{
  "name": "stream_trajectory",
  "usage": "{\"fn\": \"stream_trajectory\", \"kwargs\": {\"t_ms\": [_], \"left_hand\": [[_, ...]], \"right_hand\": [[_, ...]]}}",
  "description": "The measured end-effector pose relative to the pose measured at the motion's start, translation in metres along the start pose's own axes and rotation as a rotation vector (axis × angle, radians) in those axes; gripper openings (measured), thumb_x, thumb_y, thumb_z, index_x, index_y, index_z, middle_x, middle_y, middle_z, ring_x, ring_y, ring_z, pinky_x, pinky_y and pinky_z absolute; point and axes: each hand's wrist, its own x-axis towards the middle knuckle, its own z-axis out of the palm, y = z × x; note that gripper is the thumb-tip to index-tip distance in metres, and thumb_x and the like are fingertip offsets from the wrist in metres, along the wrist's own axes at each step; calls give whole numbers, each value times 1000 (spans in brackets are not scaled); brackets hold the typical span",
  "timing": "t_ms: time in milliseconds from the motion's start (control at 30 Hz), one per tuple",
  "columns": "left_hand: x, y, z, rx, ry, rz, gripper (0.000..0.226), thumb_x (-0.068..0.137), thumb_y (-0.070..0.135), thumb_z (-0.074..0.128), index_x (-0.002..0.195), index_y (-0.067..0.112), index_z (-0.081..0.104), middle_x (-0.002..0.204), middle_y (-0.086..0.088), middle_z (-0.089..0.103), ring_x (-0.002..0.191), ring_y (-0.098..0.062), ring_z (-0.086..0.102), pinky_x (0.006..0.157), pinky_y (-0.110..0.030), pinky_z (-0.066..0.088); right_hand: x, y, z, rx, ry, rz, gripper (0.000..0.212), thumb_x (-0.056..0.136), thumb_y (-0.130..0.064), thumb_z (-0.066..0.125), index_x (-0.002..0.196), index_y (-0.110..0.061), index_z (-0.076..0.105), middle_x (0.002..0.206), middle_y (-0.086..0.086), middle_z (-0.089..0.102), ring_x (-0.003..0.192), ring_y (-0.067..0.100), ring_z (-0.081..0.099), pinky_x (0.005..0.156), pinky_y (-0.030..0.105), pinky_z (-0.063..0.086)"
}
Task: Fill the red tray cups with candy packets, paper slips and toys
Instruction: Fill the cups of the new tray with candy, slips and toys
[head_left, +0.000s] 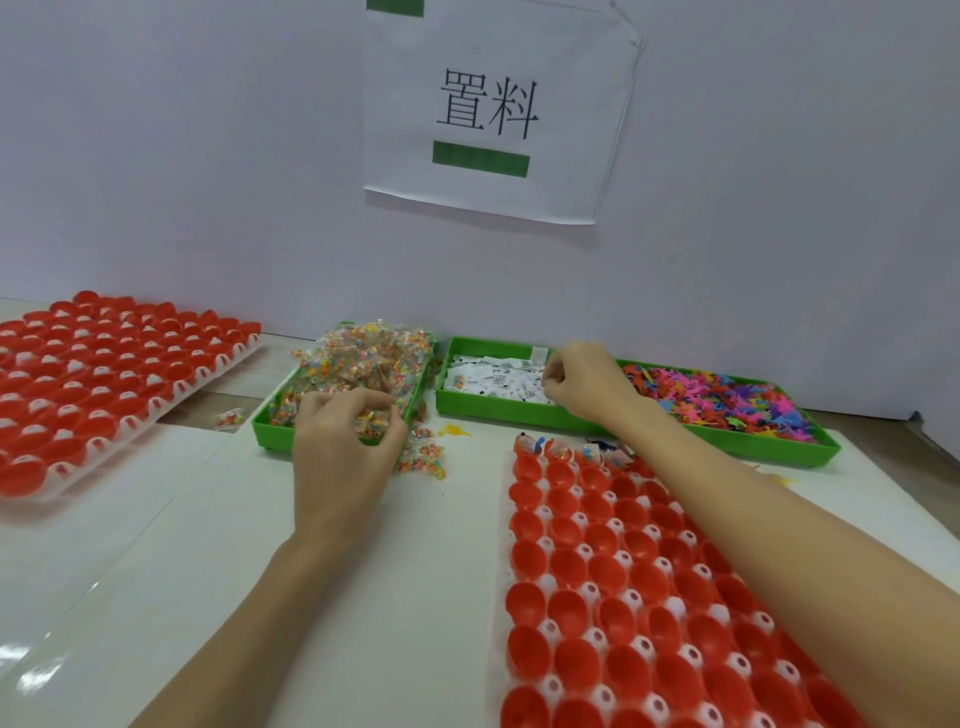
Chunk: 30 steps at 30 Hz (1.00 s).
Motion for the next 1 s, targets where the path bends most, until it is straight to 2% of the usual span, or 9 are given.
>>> {"fn": "stream_trajectory", "kwargs": {"t_ms": [100, 333, 433, 500, 567, 633, 733, 867, 1000], "left_hand": [[1, 3, -1, -10, 3, 9, 12, 82, 6, 82, 91, 13, 77, 86, 9, 67, 98, -24, 53, 84, -28, 39], [-5, 27, -7, -154, -39, -9, 22, 81, 8, 85, 93, 22, 74, 90, 2, 70, 90, -9, 56, 82, -17, 40], [-10, 45, -8, -258, -108, -9, 26, 84, 15, 84, 106, 24, 73, 87, 12, 72, 89, -9, 66, 85, -25, 48], [-15, 58, -9, -329, -167, -24, 29, 85, 16, 83, 111, 26, 76, 88, 15, 73, 88, -9, 67, 84, -26, 50], [-20, 71, -9, -426, -239, -58, 25, 85, 16, 82, 107, 28, 79, 86, 12, 76, 83, -8, 67, 79, -25, 54], [-25, 83, -11, -540, -328, -98, 20, 84, 18, 81, 100, 31, 81, 86, 10, 78, 78, -6, 68, 73, -21, 54], [-33, 100, -16, -695, -473, -124, 22, 85, 17, 80, 98, 35, 83, 87, 6, 80, 80, -8, 72, 73, -14, 53], [-44, 116, -17, -748, -541, -107, 23, 82, 21, 82, 99, 36, 83, 85, 1, 79, 82, -18, 72, 78, -28, 59], [-54, 122, -16, -720, -572, -43, 24, 84, 22, 82, 104, 34, 79, 80, -5, 76, 77, -23, 70, 77, -38, 57]], "right_hand": [[-6, 1, -5, 102, 101, 56, 17, 89, -6, 65, 93, -8, 81, 99, 5, 78, 92, 17, 69, 85, 27, 50], [-35, 16, -14, 441, 179, 232, 13, 90, -19, 78, 99, -11, 81, 98, 1, 77, 84, 8, 65, 82, 22, 50], [-50, 22, -19, 586, 217, 256, 12, 91, -18, 76, 100, -12, 80, 97, 2, 78, 83, 13, 72, 82, 27, 58], [-61, 23, -23, 679, 238, 258, 9, 95, -14, 71, 101, -10, 77, 95, 6, 78, 76, 19, 76, 69, 27, 61], [-73, 21, -31, 688, 263, 246, 11, 98, -13, 65, 104, -10, 74, 95, 5, 78, 71, 17, 76, 56, 17, 52], [-88, 14, -42, 716, 247, 211, 13, 100, -11, 62, 108, -11, 73, 96, 4, 78, 73, 16, 76, 54, 14, 48], [-124, 0, -60, 924, 107, 108, 16, 100, -7, 61, 112, -12, 70, 95, 5, 79, 80, 17, 78, 62, 23, 58], [-173, -16, -77, 959, -30, 2, 10, 96, -17, 70, 106, -18, 72, 90, 2, 80, 80, 16, 78, 66, 21, 59], [-200, -17, -86, 895, -42, -34, 6, 92, -27, 75, 95, -26, 80, 90, -6, 79, 85, 9, 76, 75, 17, 56]]}}
